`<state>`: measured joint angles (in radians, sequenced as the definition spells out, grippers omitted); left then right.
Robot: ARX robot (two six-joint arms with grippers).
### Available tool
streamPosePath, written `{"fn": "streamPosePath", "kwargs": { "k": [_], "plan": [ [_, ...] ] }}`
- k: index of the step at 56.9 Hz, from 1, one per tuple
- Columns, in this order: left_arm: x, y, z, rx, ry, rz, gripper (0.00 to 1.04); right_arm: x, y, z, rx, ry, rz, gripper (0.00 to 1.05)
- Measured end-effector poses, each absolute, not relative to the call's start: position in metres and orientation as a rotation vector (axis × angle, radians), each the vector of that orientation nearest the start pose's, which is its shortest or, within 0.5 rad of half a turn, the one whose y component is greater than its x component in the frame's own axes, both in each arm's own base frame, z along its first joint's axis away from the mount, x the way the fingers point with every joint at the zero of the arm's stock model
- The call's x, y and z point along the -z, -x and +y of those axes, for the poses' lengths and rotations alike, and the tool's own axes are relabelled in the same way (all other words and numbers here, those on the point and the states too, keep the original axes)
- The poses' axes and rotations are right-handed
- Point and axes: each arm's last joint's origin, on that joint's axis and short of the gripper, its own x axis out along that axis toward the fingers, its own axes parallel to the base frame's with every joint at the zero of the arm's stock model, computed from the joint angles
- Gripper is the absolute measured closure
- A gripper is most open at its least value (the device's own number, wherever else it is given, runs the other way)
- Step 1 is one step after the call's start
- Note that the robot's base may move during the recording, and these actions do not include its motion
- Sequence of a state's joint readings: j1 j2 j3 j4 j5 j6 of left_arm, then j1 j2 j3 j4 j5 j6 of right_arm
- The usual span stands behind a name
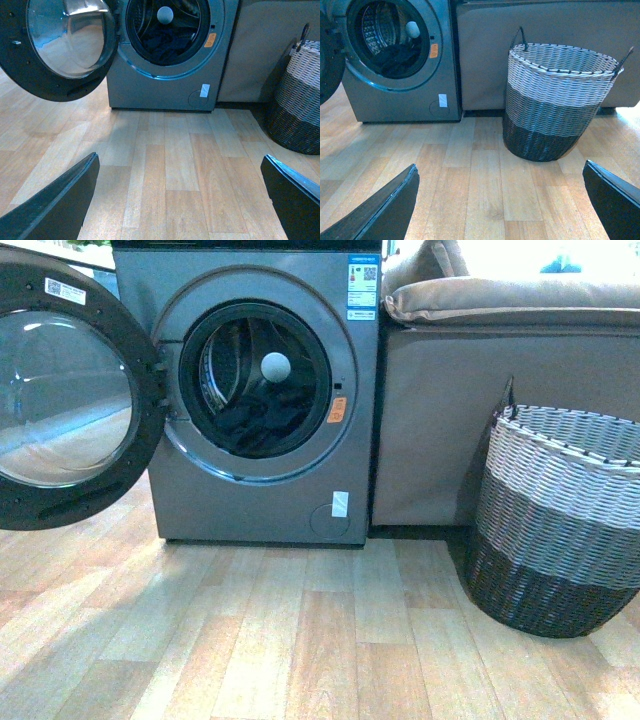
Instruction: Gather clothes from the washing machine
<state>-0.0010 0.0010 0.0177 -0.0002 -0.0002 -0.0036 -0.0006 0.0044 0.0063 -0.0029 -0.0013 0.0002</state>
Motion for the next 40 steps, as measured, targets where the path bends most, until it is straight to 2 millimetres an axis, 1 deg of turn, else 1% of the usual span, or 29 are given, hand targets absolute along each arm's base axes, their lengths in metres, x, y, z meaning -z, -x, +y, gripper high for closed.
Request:
{"fn": "streamPosePath", "kwargs": {
  "k": [40],
  "plan": [
    [-0.1696,-0.0966,-0.0001,0.001,0.004,-0.017,0.07,-0.1650,-0.0976,0.0000,-0.001,0.000,0.001,0.07]
  ]
}}
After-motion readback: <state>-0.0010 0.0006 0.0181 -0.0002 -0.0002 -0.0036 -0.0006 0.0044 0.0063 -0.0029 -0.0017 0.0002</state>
